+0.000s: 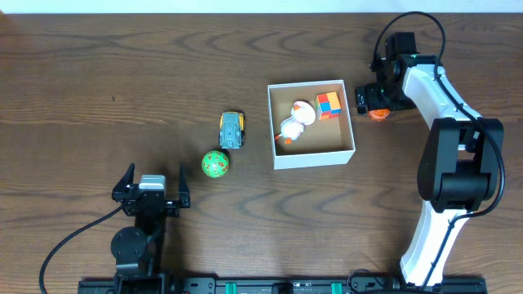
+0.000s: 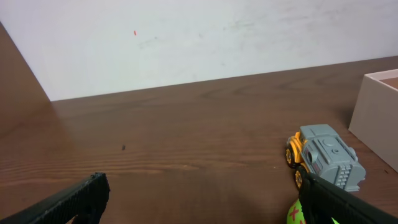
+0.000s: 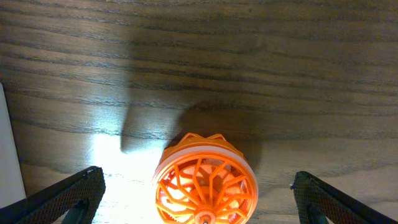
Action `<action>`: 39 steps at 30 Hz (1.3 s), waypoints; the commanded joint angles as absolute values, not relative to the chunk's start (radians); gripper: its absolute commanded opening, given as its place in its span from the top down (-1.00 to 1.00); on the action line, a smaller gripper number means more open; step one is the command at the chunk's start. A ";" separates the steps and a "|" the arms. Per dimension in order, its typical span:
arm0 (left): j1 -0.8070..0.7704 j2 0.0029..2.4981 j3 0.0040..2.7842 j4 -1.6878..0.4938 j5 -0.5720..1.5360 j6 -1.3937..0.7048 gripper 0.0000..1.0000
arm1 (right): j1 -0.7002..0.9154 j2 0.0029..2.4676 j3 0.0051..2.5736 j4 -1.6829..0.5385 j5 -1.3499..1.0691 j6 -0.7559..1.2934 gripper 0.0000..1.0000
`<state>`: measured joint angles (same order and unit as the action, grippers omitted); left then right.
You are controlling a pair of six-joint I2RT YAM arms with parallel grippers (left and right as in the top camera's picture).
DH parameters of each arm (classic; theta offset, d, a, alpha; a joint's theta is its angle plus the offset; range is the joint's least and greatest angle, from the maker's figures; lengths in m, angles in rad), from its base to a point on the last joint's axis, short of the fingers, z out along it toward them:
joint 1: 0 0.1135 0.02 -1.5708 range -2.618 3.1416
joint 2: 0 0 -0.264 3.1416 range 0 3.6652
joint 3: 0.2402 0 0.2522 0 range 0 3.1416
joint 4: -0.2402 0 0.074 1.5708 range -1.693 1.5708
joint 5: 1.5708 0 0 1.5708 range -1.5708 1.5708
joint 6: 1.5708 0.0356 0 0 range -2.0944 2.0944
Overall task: Pack container
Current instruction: 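Lower and close the right gripper on the orange container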
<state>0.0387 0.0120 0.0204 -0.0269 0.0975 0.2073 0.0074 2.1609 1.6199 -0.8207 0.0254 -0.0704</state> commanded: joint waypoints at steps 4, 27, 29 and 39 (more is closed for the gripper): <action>0.043 0.011 0.005 -0.063 0.105 0.213 -0.96 | 0.004 2.179 1.606 -0.812 0.017 -0.056 -0.98; 0.043 0.011 0.005 -0.063 0.105 0.213 -0.96 | 0.000 2.181 1.606 -0.776 0.024 -0.004 -0.98; 0.043 0.011 0.005 -0.063 0.105 0.213 -0.96 | -0.001 2.185 1.606 -0.776 0.031 -0.005 -0.98; 0.043 0.011 0.005 -0.063 0.105 0.213 -0.96 | -0.001 2.213 1.606 -0.781 0.030 -0.008 -0.98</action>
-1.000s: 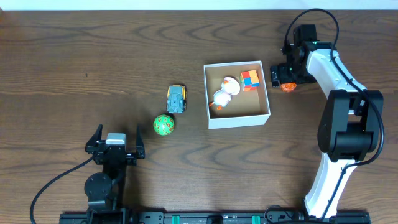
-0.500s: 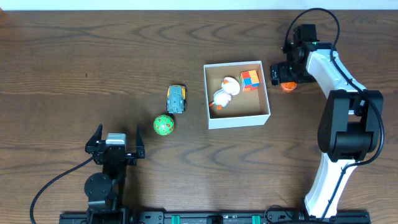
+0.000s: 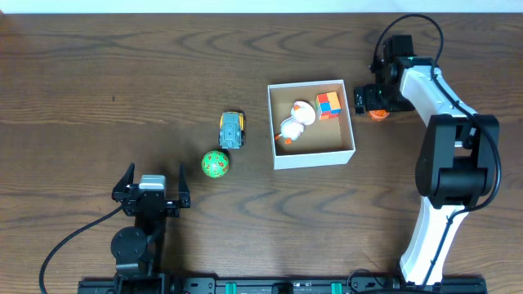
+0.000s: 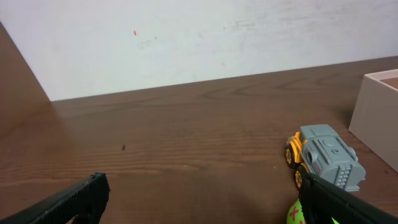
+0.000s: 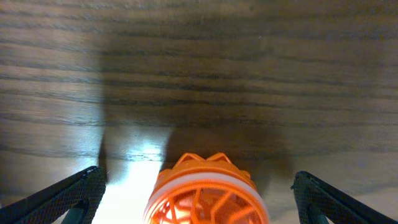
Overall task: Pack container
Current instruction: 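Lower and close the right gripper on the orange container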
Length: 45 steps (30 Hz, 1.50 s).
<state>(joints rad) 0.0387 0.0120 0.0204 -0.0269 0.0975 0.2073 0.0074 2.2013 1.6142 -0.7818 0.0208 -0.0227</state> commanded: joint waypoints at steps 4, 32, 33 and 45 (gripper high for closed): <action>0.043 0.011 0.005 -0.063 0.105 0.213 -0.96 | -0.001 2.213 1.605 -0.788 0.030 -0.008 -0.99; 0.043 0.011 0.005 -0.063 0.105 0.213 -0.96 | -0.001 2.213 1.604 -0.805 0.030 0.015 -0.47; 0.043 0.011 0.005 -0.063 0.105 0.213 -0.96 | -0.001 2.213 1.604 -0.805 0.029 0.018 -0.43; 0.043 0.011 0.005 -0.063 0.105 0.213 -0.96 | 0.001 2.213 1.604 -0.809 0.029 0.041 -0.12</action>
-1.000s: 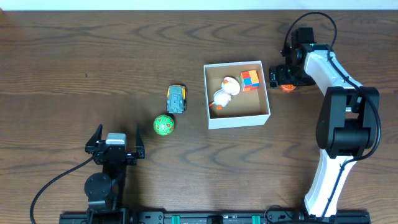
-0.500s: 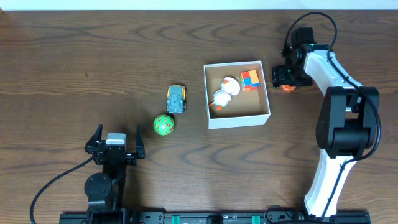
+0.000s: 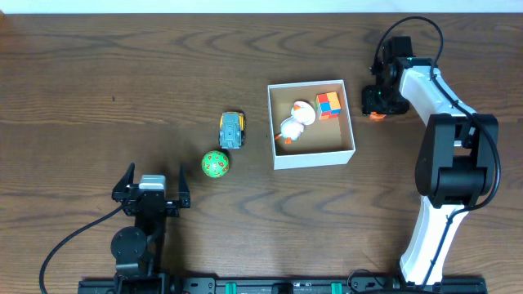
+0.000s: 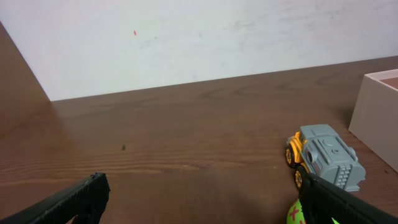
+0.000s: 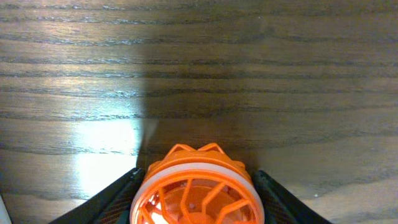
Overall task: Pack container
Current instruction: 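Lower and close the right gripper on the orange container, then carry the orange container over the box and lower it inside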
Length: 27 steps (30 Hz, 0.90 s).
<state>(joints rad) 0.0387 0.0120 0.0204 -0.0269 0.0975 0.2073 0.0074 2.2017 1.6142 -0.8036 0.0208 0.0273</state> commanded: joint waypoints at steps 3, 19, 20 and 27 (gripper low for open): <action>0.043 0.011 0.005 -0.063 0.105 0.213 -0.96 | 0.002 2.213 1.604 -0.807 0.029 0.041 -0.11; 0.043 0.011 0.005 -0.063 0.105 0.213 -0.96 | 0.001 2.212 1.630 -0.819 0.029 0.041 0.11; 0.043 0.011 0.005 -0.063 0.105 0.213 -0.96 | 0.001 2.212 1.636 -0.824 0.029 0.041 0.12; 0.043 0.011 0.005 -0.063 0.105 0.213 -0.96 | 0.001 2.212 1.727 -0.892 0.029 0.041 0.14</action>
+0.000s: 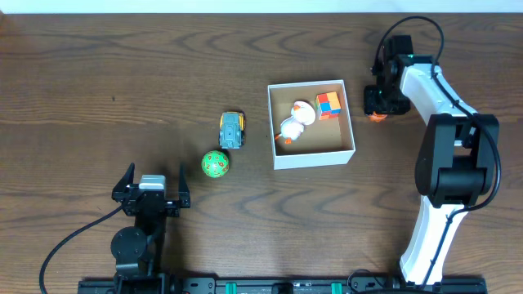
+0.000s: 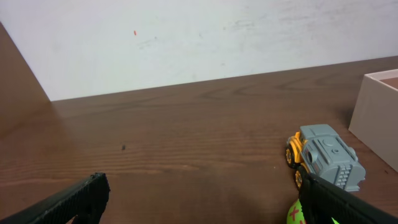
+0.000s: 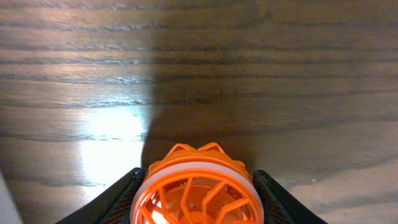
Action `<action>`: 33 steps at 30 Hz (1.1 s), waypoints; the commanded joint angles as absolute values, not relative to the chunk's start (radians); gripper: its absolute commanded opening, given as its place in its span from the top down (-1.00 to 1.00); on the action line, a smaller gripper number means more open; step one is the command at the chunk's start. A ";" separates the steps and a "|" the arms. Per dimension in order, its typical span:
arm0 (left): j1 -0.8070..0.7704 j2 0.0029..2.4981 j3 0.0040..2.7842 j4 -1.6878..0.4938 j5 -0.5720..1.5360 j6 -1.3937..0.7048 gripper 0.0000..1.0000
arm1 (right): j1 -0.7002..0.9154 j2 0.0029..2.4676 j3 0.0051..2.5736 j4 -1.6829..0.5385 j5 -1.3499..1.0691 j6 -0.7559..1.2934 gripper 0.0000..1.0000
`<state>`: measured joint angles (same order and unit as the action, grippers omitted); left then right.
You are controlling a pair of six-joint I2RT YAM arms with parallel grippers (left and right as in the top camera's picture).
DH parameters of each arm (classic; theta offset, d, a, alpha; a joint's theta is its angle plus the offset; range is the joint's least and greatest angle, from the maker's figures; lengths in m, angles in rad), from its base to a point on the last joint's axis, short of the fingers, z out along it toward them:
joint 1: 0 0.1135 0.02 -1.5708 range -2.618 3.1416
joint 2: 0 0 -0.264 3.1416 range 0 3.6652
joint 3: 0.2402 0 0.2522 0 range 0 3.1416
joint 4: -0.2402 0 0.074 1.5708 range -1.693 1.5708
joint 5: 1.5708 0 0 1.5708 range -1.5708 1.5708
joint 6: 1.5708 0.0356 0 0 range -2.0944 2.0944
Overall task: Pack container
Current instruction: 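Carry the orange container over the box and lower it inside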
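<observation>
The white open box (image 1: 314, 155) stands mid-table with a colourful cube (image 1: 328, 104) and a white-orange toy (image 1: 295, 120) inside. Right of the box, my right gripper (image 1: 377, 103) is shut on an orange cage ball (image 3: 198, 193), its fingers (image 3: 115, 200) pressing both sides of the ball (image 1: 376, 115). A grey-yellow toy truck (image 1: 232, 129) (image 2: 323, 155) and a green ball (image 1: 216, 163) (image 2: 296, 213) lie left of the box. My left gripper (image 2: 199, 205) rests open near the table's front-left, nothing between its fingers.
A white wall (image 2: 186, 37) rises behind the table in the left wrist view. The box's near wall (image 2: 376, 118) shows at the right edge of that view. Bare dark wood surrounds the toys.
The right gripper holds the orange cage ball as before; the wood beneath has shifted slightly in its view, so ball and gripper may be a little off the table. The left arm is unchanged.
The right gripper stood open over the orange cage ball beside the box, then lower around it with jaws still wide. By the last moment it had shut on the ball, and now it keeps that hold. The left arm stayed still throughout.
</observation>
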<state>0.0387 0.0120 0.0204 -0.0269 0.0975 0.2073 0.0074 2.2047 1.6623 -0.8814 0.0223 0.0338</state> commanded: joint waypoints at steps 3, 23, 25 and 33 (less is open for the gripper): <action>0.043 0.011 0.005 -0.063 0.105 0.213 -0.96 | 0.006 2.212 1.809 -0.959 0.028 0.041 0.17; 0.043 0.011 0.005 -0.063 0.105 0.213 -0.96 | 0.286 2.212 2.180 -1.179 0.035 0.036 0.13; 0.043 0.011 0.005 -0.063 0.105 0.213 -0.96 | 0.314 2.212 2.180 -1.177 0.052 0.036 0.12; 0.043 0.011 0.005 -0.063 0.105 0.213 -0.96 | 0.373 2.212 2.178 -1.198 0.055 0.053 0.10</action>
